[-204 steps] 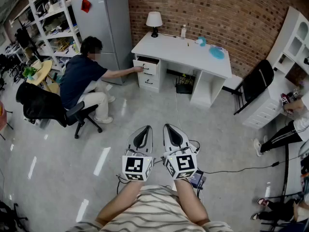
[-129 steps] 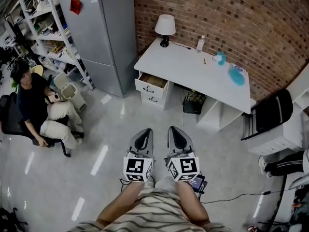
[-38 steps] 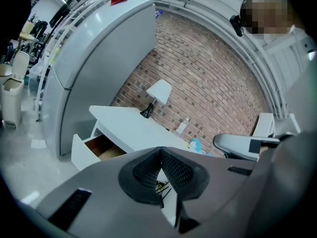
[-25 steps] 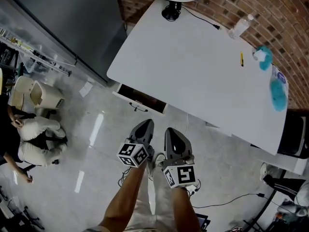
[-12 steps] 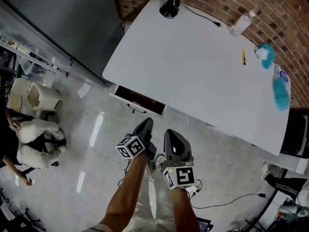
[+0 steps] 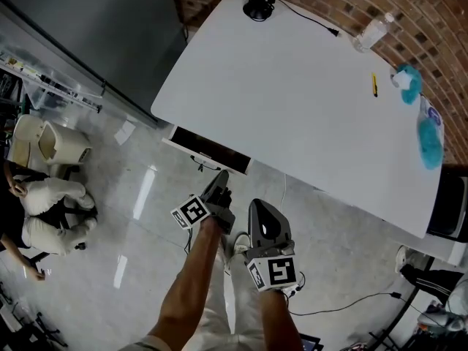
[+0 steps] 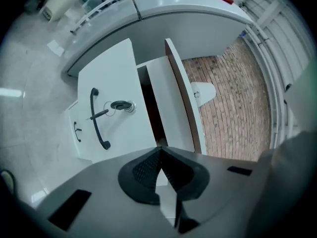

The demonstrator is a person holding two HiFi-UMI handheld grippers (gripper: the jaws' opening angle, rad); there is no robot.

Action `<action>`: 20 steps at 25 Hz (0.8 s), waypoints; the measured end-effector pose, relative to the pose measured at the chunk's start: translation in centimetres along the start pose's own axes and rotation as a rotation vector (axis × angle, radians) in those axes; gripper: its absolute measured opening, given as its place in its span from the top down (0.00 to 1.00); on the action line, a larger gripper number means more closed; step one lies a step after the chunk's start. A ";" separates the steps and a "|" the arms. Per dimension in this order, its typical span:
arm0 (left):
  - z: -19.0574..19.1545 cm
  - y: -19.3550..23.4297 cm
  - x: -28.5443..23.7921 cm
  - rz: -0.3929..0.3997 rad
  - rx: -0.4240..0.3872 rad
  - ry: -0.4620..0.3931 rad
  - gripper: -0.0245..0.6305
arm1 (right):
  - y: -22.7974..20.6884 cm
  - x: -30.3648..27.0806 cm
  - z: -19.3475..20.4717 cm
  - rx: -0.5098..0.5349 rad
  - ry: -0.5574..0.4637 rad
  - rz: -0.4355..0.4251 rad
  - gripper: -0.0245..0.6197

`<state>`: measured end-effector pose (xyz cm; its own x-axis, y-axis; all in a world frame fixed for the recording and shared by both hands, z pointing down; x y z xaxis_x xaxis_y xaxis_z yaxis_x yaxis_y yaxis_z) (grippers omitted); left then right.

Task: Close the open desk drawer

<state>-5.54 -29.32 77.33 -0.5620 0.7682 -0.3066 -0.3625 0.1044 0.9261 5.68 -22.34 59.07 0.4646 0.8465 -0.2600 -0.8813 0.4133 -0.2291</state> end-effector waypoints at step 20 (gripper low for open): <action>-1.8 2.5 -0.3 0.118 0.259 -0.077 0.95 | 0.0 -0.7 1.7 -0.014 0.024 -0.038 0.96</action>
<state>-7.64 -30.39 79.36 -0.5275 0.8292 -0.1847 -0.0904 0.1613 0.9827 5.22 -22.39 60.84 0.4999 0.8217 -0.2735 -0.8617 0.4403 -0.2522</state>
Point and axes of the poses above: the fingertips, and each gripper's own axes: x backward along the fingers, y to its left, z out of its underside, the point moved 4 cm from there along x, backward along the fingers, and after that the axes turned 7 degrees about -z, right-handed, at the moved point
